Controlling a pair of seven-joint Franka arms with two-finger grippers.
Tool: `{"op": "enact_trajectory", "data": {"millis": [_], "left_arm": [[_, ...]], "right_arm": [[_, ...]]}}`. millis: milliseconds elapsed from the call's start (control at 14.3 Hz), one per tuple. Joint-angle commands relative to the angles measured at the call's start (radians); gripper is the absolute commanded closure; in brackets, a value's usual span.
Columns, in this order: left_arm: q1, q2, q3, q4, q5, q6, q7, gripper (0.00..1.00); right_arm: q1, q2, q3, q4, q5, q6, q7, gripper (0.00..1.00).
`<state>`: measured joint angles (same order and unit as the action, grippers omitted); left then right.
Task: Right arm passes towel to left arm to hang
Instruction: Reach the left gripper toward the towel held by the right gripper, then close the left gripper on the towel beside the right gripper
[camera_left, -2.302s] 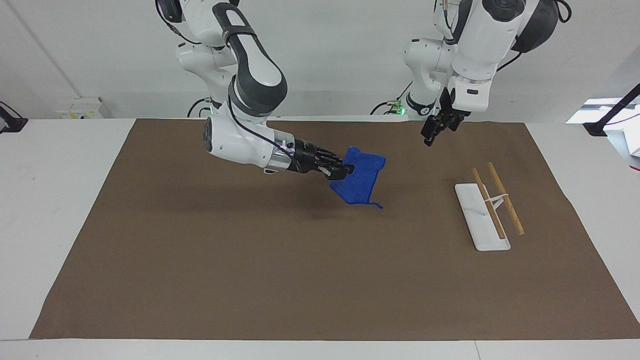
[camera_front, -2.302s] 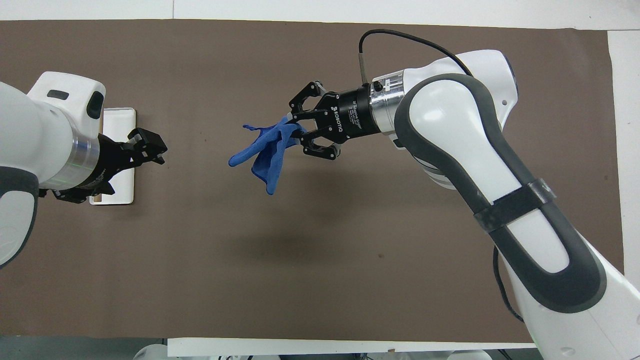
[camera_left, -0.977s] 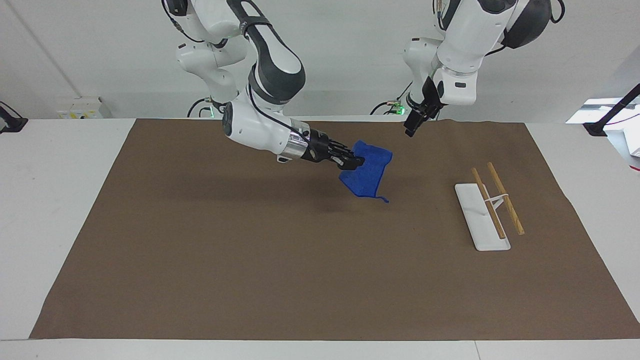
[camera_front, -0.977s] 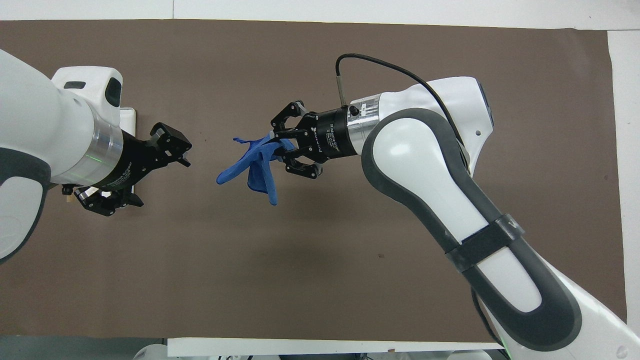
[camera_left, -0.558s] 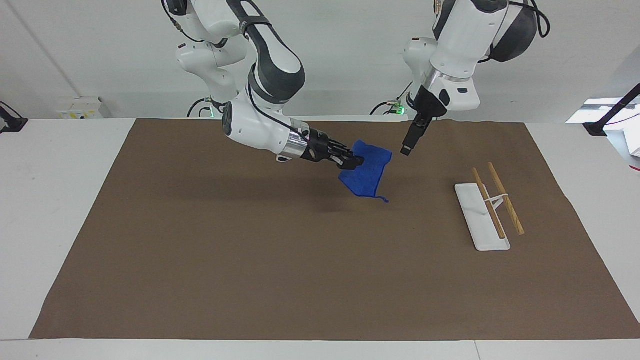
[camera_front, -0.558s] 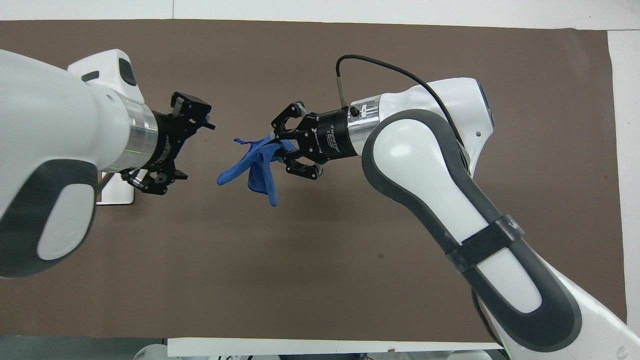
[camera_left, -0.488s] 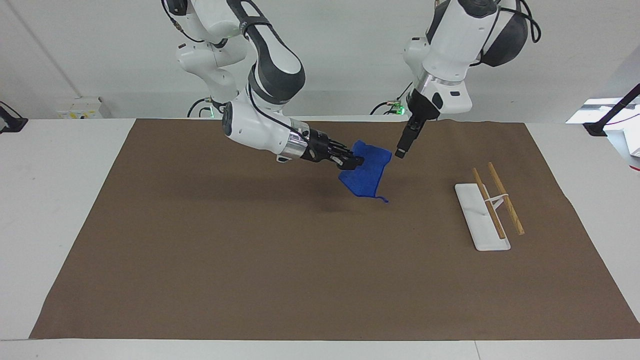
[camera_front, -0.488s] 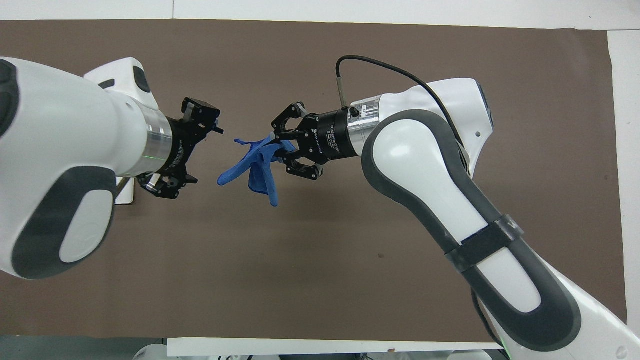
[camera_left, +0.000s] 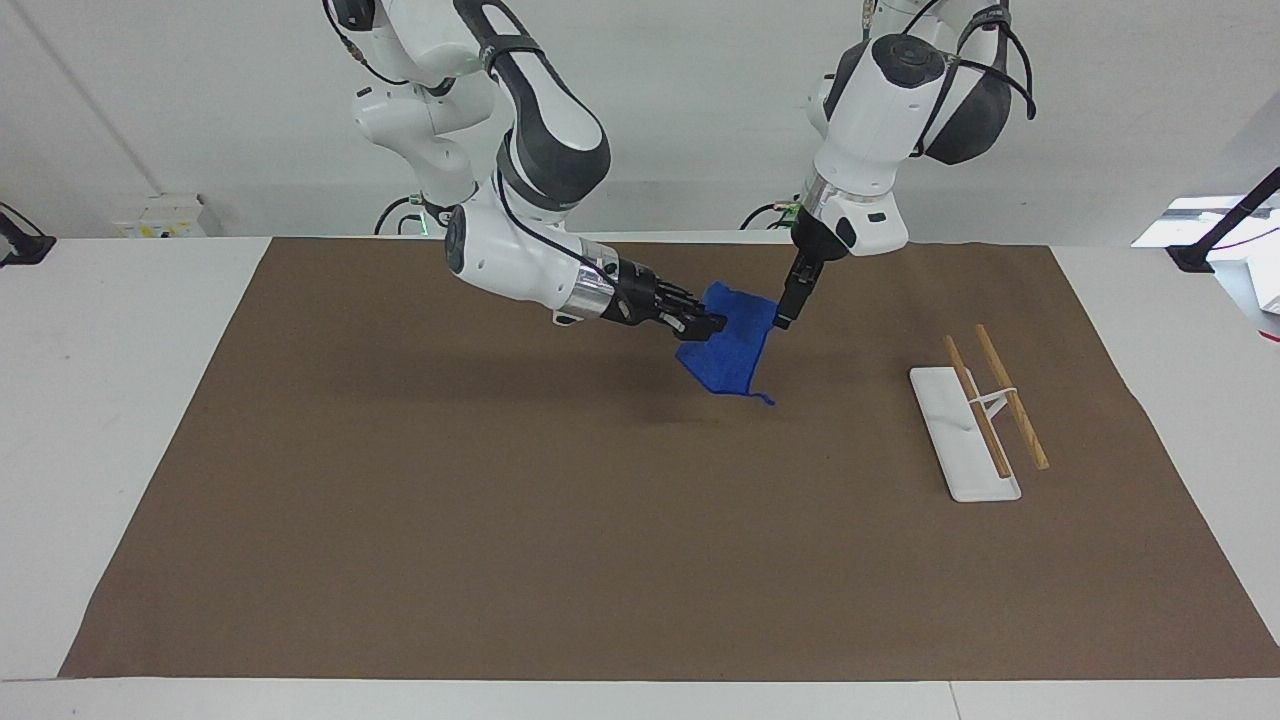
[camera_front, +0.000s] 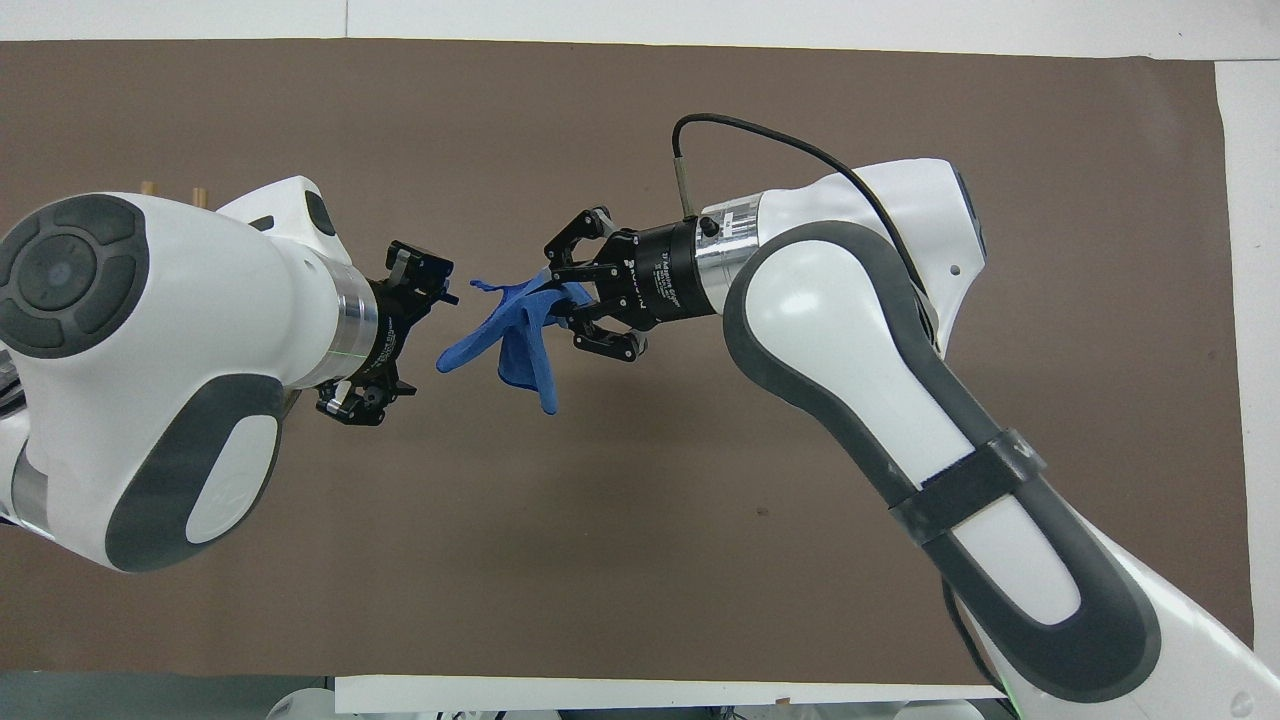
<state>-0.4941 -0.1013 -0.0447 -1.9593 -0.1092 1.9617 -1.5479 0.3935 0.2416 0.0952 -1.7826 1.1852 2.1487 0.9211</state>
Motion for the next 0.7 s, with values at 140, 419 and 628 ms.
{"op": "enact_trajectory", "data": {"millis": [140, 419, 628], "left_arm": [[-0.009, -0.046, 0.006, -0.093, -0.012, 0.124, -0.096, 0.27], [-0.021, -0.02, 0.006, -0.096, -0.012, 0.152, -0.126, 0.28], [-0.021, -0.021, 0.006, -0.084, -0.012, 0.073, -0.124, 0.28]], "right_arm": [[0.025, -0.03, 0.001, -0.04, 0.024, 0.058, -0.025, 0.99], [0.05, -0.028, 0.001, -0.04, 0.024, 0.089, -0.025, 0.99], [0.05, -0.028, 0.001, -0.041, 0.024, 0.086, -0.025, 0.99]]}}
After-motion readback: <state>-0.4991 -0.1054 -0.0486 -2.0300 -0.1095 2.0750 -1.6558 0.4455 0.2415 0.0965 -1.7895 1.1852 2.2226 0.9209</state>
